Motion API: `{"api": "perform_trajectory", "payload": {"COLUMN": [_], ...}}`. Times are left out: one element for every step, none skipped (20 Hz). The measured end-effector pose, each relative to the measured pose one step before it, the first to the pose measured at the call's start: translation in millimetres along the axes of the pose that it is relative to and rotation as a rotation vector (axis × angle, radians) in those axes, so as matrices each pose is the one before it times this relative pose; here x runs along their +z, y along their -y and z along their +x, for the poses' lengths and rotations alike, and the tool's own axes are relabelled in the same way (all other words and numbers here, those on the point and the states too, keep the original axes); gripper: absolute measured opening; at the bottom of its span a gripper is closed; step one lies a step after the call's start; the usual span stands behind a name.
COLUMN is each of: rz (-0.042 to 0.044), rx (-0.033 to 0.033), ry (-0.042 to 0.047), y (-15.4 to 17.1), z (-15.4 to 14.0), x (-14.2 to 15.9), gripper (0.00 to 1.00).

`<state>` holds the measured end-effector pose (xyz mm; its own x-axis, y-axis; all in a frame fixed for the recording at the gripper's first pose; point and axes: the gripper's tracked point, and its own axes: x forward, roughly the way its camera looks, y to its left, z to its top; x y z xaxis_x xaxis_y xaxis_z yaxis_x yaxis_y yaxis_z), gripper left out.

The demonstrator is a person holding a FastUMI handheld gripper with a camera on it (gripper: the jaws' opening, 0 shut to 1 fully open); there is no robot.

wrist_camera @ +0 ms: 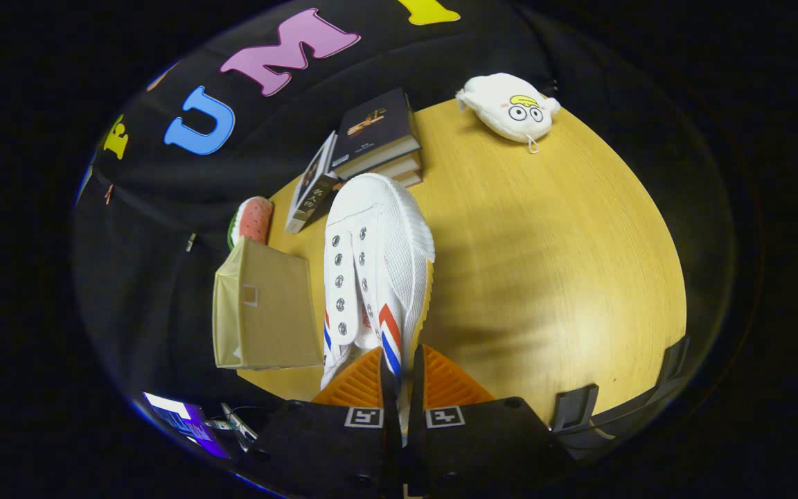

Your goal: Open the storage box then place both shoes into the box .Put the left shoe in first, then the right shoe, with the right side of both shoes facing outward in a uniform manner.

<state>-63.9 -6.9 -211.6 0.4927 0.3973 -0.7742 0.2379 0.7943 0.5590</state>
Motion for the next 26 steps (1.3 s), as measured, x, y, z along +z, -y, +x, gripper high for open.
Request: {"api": "perform_trajectory", "payload": {"rz": [0.00307,-0.00048,-0.00547,-0.00665,-0.00294,-0.00247,0.00085,0.0061,0.0164,0.02284,0.00437,-0.00437,-0.00646,0.0009,0.0063,0.00829,0.01148,0.01481,0.02525,0.02505,0.0183,0.00682,-0.00415,-0.00087,0.00442,0.0133], "rx": [0.02372,0.02476,0.02212,0.01842,0.01615,0.01389,0.00999,0.01134,0.00952,0.00532,0.00415,-0.00572,-0.01665,-0.02058,-0.02419,-0.02278,-0.02281,-0.0221,-0.02128,-0.01834,-0.01981,-0.02353,-0.01675,-0.00745,-0.00272,0.0037], "ry": [-0.00021,-0.00331,-0.00349,-0.00642,-0.00863,-0.01002,-0.00766,-0.00977,-0.01489,-0.01897,-0.0256,-0.02759,-0.03024,-0.02941,-0.02148,-0.01738,-0.01368,-0.00688,-0.00063,-0.00281,-0.00226,-0.00783,-0.00759,-0.00837,0.00134,0.00323], "y": [-23.34,-25.29,-24.45,-24.46,-23.68,-23.38,-21.37,-20.46,-22.73,-18.12,-13.81,-14.39,-5.61,-0.23,-7.4,0.05,0.35,-0.91,0.76,1.2,2.4,5.92,2.97,-0.35,-0.19,-3.16], "z": [-3.53,-1.15,2.4,4.49,6.44,7.97,8.89,11.08,11.76,14.02,15.28,17.04,14.06,11.65,15.48,8.64,9.42,5.71,3.98,4.78,4.24,8.58,5.26,3.33,0.27,-0.87], "x": [1.03,-0.67,-0.91,-2.41,-3.59,-3.38,-3.07,-3.99,-3.32,-4.9,-5.82,-3.81,-5.63,-6.67,-4.03,-3.95,-1.56,-1.71,-0.13,0.15,1.2,4.47,0.82,-1.73,0.37,-0.07], "gripper": [0.07,0.07,0.08,0.07,0.08,0.08,0.08,0.08,0.08,0.08,0.07,0.08,0.08,0.07,0.08,0.07,0.07,0.07,0.08,0.08,0.08,0.08,0.08,0.08,0.09,0.17]}}
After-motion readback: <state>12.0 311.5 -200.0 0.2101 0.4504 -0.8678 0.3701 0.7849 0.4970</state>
